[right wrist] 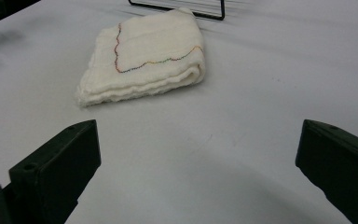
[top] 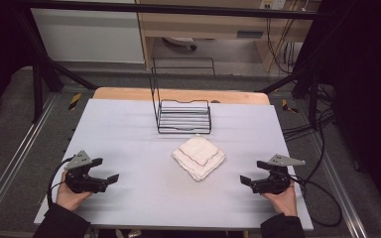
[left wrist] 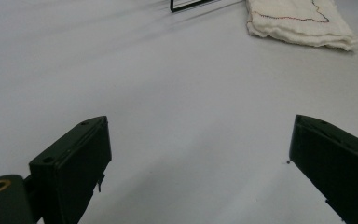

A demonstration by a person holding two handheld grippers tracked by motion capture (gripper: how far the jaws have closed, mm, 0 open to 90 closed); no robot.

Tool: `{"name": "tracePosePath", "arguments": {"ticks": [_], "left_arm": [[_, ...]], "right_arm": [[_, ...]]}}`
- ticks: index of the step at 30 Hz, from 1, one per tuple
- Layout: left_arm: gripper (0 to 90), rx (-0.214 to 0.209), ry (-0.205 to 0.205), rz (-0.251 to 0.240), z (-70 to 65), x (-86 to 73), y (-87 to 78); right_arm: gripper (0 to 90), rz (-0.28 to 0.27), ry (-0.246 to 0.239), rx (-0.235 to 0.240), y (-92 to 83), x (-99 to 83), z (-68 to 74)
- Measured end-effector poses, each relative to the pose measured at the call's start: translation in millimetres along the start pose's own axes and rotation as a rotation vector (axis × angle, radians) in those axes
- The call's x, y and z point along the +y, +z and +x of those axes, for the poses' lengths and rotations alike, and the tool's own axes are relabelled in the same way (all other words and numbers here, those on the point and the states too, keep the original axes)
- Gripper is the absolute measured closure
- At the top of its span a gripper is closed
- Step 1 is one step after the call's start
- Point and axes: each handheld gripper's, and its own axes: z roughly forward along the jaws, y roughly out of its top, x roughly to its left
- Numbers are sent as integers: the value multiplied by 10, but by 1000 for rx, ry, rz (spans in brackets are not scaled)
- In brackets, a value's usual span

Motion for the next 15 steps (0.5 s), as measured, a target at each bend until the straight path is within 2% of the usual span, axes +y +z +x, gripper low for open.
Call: {"name": "tracePosePath", "arguments": {"ticks": [10, 15], "left_arm": [[55, -1, -1, 1, -5, -18, -3], [55, 0, 0, 1, -4, -18, 0]], "right_arm": [[5, 9, -17, -6, 25, 18, 42], [5, 11, -19, 6, 65, 32, 83]]}}
